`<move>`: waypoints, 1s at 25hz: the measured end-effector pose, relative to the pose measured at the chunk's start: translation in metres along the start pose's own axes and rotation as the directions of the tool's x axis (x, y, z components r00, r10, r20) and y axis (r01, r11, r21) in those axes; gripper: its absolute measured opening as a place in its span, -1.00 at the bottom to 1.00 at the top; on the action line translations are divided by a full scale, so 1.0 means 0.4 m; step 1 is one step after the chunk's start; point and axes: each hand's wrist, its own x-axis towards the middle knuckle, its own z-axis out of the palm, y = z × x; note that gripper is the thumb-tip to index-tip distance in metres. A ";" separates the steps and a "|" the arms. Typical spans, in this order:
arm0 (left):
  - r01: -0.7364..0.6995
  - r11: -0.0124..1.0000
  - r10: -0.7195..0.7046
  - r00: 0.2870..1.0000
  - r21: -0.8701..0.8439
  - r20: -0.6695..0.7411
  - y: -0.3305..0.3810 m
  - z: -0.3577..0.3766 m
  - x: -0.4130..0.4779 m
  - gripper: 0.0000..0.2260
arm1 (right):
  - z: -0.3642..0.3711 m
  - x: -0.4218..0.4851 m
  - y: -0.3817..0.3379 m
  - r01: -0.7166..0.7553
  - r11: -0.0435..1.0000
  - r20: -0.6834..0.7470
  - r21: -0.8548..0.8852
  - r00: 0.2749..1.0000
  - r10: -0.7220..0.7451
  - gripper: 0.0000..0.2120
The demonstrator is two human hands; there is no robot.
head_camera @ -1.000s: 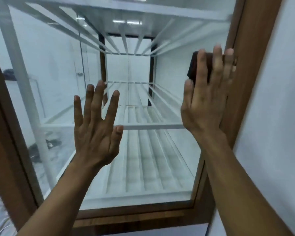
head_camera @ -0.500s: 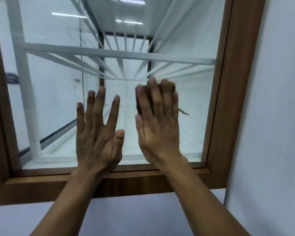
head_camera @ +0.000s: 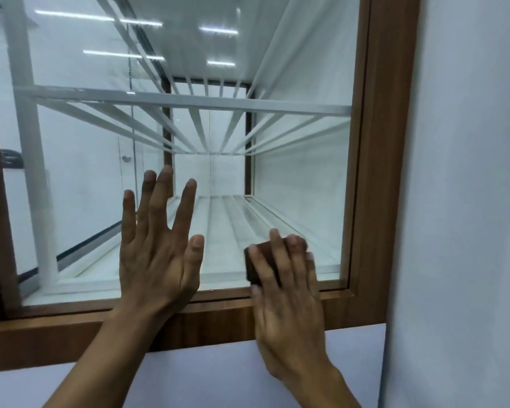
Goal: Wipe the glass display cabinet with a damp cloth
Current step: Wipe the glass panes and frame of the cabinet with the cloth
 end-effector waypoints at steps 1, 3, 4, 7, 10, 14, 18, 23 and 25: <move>-0.005 1.000 0.005 1.000 0.010 0.014 0.004 0.001 0.001 -0.43 | -0.021 -0.003 0.052 -0.120 0.993 -0.036 -0.019 0.992 0.120 -0.42; -0.025 0.999 0.023 0.999 0.049 0.042 0.014 0.002 0.005 -0.42 | -0.047 0.024 0.125 -0.213 0.972 -0.090 -0.095 0.975 0.205 -0.41; -0.035 0.997 0.031 0.998 0.066 0.054 0.013 0.003 0.004 -0.41 | -0.051 0.060 0.143 -0.209 0.966 -0.107 -0.153 0.975 0.194 -0.40; -0.030 0.996 0.024 0.997 0.086 0.070 -0.009 -0.009 0.029 -0.42 | -0.079 0.244 0.154 -0.194 0.967 -0.164 -0.164 0.972 0.167 -0.40; -0.030 0.996 0.025 0.998 0.086 0.061 -0.050 -0.050 0.217 -0.43 | -0.142 0.488 0.172 -0.215 0.969 -0.192 -0.118 0.963 0.191 -0.42; -0.029 0.998 0.025 0.998 0.062 0.064 -0.091 -0.116 0.538 -0.44 | -0.237 0.796 0.186 -0.129 0.987 -0.196 -0.096 0.975 0.109 -0.43; -0.013 0.999 0.007 0.992 0.047 0.129 -0.155 -0.197 0.799 -0.47 | -0.304 1.080 0.144 0.004 0.999 -0.199 -0.051 0.980 -0.014 -0.45; -0.037 0.993 0.013 0.977 0.111 0.213 -0.297 -0.317 1.011 -0.47 | -0.324 1.320 0.004 0.132 0.991 -0.225 -0.009 0.966 -0.130 -0.47; -0.014 0.985 -0.021 0.979 0.172 0.201 -0.385 -0.366 1.045 -0.46 | -0.311 1.376 -0.074 0.128 0.992 -0.259 -0.003 0.958 -0.125 -0.49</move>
